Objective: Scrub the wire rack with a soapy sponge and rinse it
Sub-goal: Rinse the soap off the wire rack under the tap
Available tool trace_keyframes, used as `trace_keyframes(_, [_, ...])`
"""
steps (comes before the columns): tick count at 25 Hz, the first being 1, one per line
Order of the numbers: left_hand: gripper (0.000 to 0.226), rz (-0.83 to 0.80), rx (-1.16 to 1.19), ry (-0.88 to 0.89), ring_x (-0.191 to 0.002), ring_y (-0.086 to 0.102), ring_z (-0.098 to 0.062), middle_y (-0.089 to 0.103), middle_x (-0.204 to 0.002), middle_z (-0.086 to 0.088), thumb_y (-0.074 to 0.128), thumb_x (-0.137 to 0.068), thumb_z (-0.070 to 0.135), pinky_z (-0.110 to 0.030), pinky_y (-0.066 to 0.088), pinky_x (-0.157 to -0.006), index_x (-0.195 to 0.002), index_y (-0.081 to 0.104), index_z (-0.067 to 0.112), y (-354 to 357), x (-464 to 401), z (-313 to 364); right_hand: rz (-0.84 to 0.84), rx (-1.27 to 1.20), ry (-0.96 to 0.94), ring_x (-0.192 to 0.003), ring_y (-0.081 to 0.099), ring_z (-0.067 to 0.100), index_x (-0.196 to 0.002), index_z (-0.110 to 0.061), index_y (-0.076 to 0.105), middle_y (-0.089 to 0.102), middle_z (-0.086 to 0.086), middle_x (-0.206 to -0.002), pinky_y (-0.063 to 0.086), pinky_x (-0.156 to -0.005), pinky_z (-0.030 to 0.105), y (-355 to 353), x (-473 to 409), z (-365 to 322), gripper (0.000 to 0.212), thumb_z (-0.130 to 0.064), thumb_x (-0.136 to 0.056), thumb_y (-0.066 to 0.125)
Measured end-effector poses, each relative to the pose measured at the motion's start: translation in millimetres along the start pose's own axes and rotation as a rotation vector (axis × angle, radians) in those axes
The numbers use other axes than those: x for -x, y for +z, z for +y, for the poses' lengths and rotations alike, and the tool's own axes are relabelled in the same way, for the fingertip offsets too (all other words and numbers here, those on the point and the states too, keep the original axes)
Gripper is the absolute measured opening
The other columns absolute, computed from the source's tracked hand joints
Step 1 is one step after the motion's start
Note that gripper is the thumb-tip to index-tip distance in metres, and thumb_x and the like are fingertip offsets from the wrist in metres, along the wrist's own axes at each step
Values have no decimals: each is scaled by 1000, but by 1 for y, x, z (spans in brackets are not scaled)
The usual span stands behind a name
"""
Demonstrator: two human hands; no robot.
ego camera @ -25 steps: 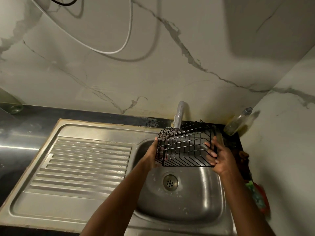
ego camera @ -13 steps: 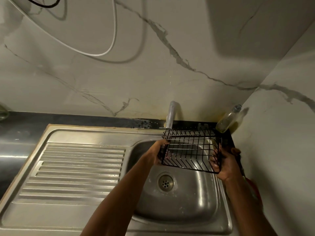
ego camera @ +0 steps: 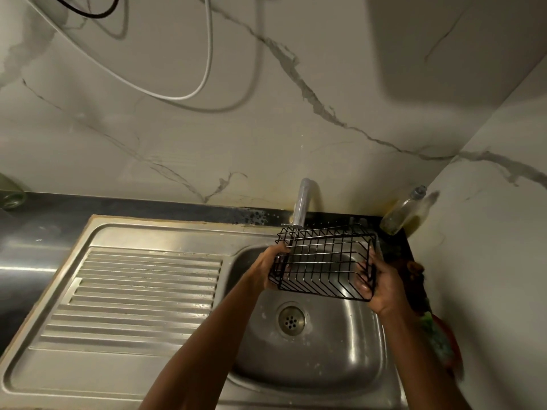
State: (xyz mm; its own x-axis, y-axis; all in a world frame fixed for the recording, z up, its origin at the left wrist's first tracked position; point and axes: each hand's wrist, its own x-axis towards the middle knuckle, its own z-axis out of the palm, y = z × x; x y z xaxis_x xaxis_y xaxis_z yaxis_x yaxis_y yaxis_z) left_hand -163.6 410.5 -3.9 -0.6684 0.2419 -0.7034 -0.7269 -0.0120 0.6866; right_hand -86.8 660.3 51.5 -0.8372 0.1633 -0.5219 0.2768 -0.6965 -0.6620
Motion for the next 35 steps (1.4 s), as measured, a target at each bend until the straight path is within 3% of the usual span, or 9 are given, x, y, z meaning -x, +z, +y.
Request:
trace_keyframes(4, [42,101,-127,35,-102,67,-29,70,-113,-16,74,-88,39,-51,54,-100,-115,65,8,13,2,6,20,-49,-29,-36,46,8,-77,-19,54,54,0,-52,23,-30,16,2,4,4,29,-23,-104,47])
trace_keyframes(10, [52,18,44,-65,-114,61,-34,67,-120,-17,59,-89,59,-53,49,-103,-115,66,14,20,-3,7,35,7,-70,-38,44,8,-80,-21,61,53,0,-58,25,-29,16,-17,2,-3,19,-28,-97,57])
trace_keyframes(14, [47,44,-49,-105,-110,63,-31,67,-118,-16,62,-94,53,-48,50,-102,-116,64,12,30,-7,8,31,2,-41,-37,39,9,-67,-21,56,48,0,-57,22,-29,17,-18,6,-1,31,-29,-97,57])
trace_keyframes(19, [44,-17,74,-113,-100,62,-27,70,-103,-12,54,-81,43,-45,49,-92,-105,67,10,12,-6,6,56,2,-61,-39,46,8,-74,-19,56,51,-1,-55,24,-29,16,-18,6,-5,28,-27,-101,53])
trace_keyframes(22, [55,9,137,-44,-99,56,-30,63,-105,-14,45,-80,25,-48,49,-94,-127,63,4,2,-1,4,68,-36,-65,-39,50,6,-77,-19,51,57,-2,-54,26,-29,17,-14,5,-8,28,-25,-104,46])
trace_keyframes(26, [53,-19,99,1,-96,60,-29,64,-104,-12,55,-78,27,-47,55,-87,-126,66,7,-8,-5,-2,84,-24,-67,-38,48,5,-79,-19,50,59,-1,-54,26,-28,16,-17,0,-8,21,-27,-98,52])
trace_keyframes(28, [49,-13,64,5,-98,62,-30,66,-103,-12,64,-83,32,-52,56,-92,-125,67,6,-7,-1,1,62,-35,-61,-37,45,5,-85,-19,53,56,-1,-55,27,-28,17,-21,-2,-8,13,-30,-91,57])
trace_keyframes(32, [31,-35,-108,18,-108,62,-33,67,-109,-14,65,-96,32,-59,49,-106,-115,67,8,1,6,3,47,-24,-47,-34,41,7,-91,-17,56,52,-2,-54,27,-26,18,-26,-1,-7,18,-29,-102,49])
trace_keyframes(35, [43,-62,-30,18,-105,63,-32,68,-106,-13,67,-89,34,-56,53,-101,-121,67,6,-2,12,2,41,-18,-48,-33,37,7,-90,-16,57,50,-2,-54,26,-26,18,-24,2,-6,21,-29,-104,47])
